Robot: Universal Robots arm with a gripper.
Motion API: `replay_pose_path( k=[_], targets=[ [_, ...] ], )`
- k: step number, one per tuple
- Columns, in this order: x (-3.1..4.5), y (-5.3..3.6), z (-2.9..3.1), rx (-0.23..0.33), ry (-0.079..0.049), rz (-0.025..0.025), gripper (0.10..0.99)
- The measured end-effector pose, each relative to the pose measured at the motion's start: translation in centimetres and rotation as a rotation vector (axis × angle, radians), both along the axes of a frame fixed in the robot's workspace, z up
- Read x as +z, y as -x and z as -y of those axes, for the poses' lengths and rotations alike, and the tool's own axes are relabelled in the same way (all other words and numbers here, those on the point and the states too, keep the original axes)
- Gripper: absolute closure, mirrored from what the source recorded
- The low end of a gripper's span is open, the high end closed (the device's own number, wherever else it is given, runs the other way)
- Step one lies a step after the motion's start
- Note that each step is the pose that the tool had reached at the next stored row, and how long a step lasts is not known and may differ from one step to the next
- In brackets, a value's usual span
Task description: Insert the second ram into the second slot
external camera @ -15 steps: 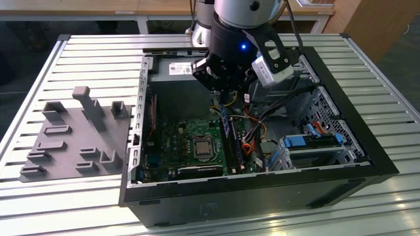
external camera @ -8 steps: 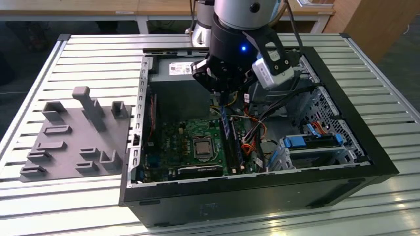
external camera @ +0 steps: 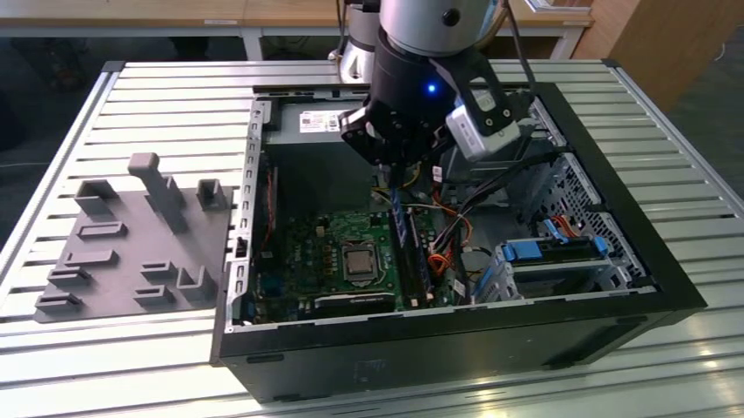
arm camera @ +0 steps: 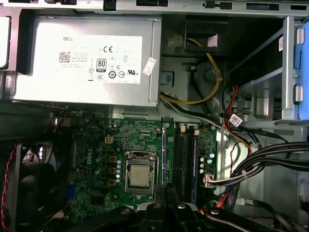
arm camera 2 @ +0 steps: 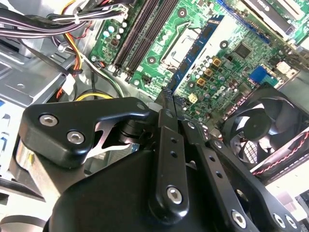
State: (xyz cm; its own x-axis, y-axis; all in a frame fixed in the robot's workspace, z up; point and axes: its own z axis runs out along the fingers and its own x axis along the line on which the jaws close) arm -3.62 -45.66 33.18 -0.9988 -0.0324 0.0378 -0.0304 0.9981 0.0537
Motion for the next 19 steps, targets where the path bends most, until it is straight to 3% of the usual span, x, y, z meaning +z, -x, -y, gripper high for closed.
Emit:
replay_pose_path(
  k=[11, 19],
  targets=[
    [-0.2, 0.02, 0.0, -0.006, -0.002, 0.0001, 0.969],
    [-0.53, 0.01, 0.0, -0.048, -0.004, 0.0, 0.969]
  ],
)
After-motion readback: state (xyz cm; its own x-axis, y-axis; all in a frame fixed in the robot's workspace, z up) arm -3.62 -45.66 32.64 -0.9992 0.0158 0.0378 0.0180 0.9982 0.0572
